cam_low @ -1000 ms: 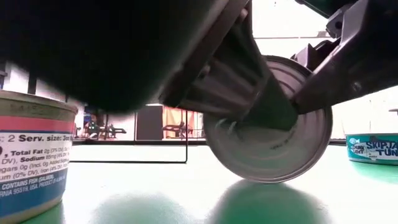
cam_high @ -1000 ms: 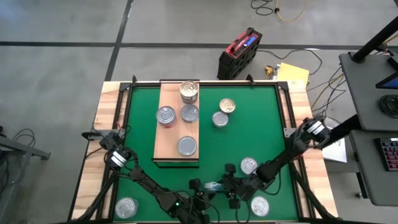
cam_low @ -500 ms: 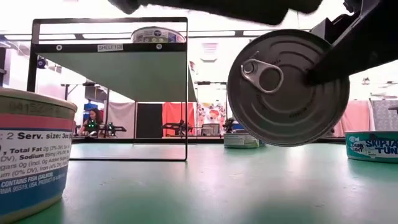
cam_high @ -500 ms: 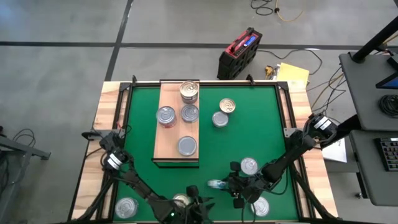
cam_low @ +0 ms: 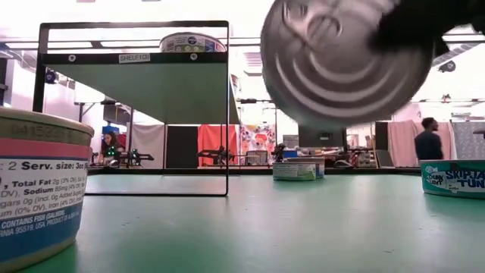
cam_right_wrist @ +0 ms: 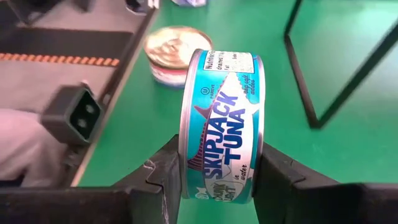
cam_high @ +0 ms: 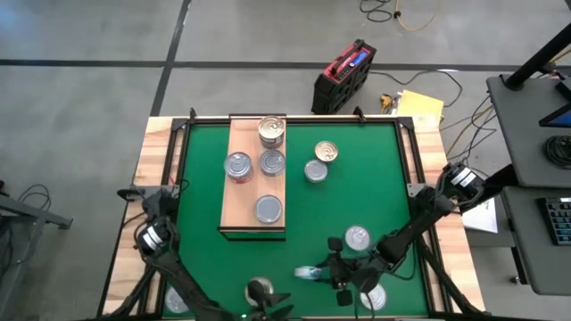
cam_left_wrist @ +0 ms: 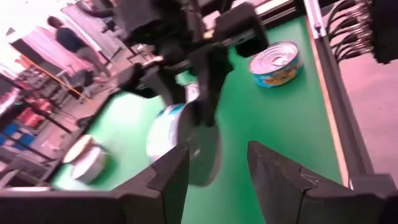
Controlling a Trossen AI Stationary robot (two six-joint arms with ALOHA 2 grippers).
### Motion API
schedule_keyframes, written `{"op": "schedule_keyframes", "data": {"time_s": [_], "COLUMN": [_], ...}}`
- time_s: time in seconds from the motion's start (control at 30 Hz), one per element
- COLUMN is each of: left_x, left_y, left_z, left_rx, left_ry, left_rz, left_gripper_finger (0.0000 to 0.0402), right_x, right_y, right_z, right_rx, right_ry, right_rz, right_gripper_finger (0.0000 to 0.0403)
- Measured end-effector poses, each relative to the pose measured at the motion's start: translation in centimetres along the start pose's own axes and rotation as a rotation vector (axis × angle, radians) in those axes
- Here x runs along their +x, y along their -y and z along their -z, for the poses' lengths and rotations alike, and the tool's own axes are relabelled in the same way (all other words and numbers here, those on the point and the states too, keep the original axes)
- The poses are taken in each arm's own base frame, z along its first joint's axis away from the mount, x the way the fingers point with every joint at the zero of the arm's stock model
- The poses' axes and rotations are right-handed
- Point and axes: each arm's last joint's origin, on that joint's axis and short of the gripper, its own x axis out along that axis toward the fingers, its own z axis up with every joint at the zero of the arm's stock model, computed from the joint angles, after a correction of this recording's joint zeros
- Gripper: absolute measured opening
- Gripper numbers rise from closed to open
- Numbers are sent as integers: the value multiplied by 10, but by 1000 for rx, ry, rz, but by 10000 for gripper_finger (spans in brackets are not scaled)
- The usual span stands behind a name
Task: Stack canned seafood by type on shelf
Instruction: Put the green and blue tuna can on the shelf
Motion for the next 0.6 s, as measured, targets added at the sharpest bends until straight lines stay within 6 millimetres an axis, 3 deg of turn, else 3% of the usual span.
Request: {"op": "schedule_keyframes", "data": {"time_s": [0.2,0.43,0.6], "left_x": [-19,-9,5], "left_y": [-14,-15,-17], "left_z": [-8,-12,-42], "left_rx": [-28,80,138], "left_ry": [2,-58,8], "left_rz": [14,119,266], "left_gripper_finger": [147,136,117], "right_x": [-6,-6,-6], "right_y": [-12,-13,-14], "right_z": [-6,-7,-7], "right_rx": [-29,-56,-92], "right_ry": [81,95,93], "right_rz": [-57,-61,-65], "right_gripper_finger": [135,135,135]}}
